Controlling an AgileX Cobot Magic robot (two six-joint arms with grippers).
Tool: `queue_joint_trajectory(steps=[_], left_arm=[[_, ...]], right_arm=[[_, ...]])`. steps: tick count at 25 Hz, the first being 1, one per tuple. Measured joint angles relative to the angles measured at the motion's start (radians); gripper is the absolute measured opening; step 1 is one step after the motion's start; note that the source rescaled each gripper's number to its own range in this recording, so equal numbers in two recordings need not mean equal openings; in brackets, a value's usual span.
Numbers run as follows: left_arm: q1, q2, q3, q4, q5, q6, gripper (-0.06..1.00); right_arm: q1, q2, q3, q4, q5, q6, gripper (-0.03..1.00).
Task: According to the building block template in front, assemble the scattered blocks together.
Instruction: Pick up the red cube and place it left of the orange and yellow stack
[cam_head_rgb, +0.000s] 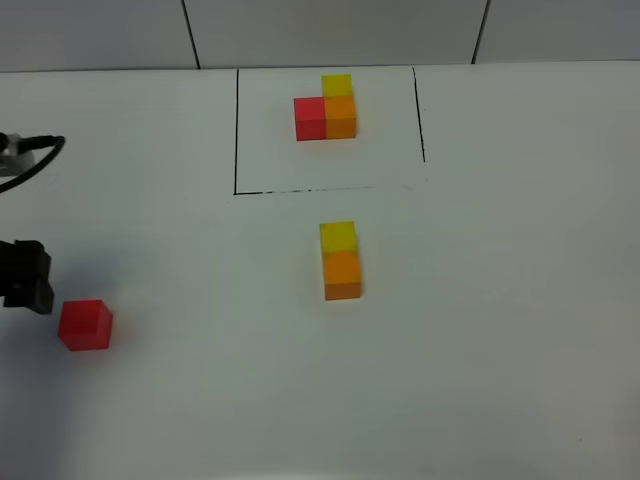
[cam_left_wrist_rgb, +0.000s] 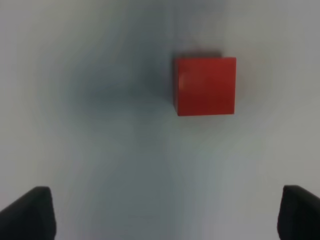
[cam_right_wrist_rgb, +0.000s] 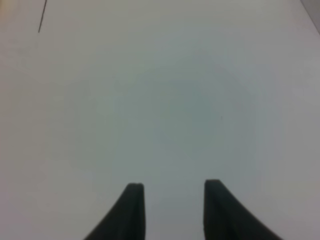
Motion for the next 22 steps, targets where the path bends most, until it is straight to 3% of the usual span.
queue_joint_trajectory(steps=[5, 9, 22], left_arm=[[-0.063, 0.171, 0.000, -0.007, -0.084, -0.013, 0.98], [-0.119, 0.246, 0.000, 0.056, -0.134, -0.116, 0.98], [-0.127, 0.307, 0.055, 0.068, -0.281, -0.164, 0.98]], right_arm=[[0.000, 0.000, 0.000, 0.000, 0.000, 0.000, 0.00], [0.000, 0.000, 0.000, 0.000, 0.000, 0.000, 0.00], [0.000, 0.000, 0.000, 0.000, 0.000, 0.000, 0.00]])
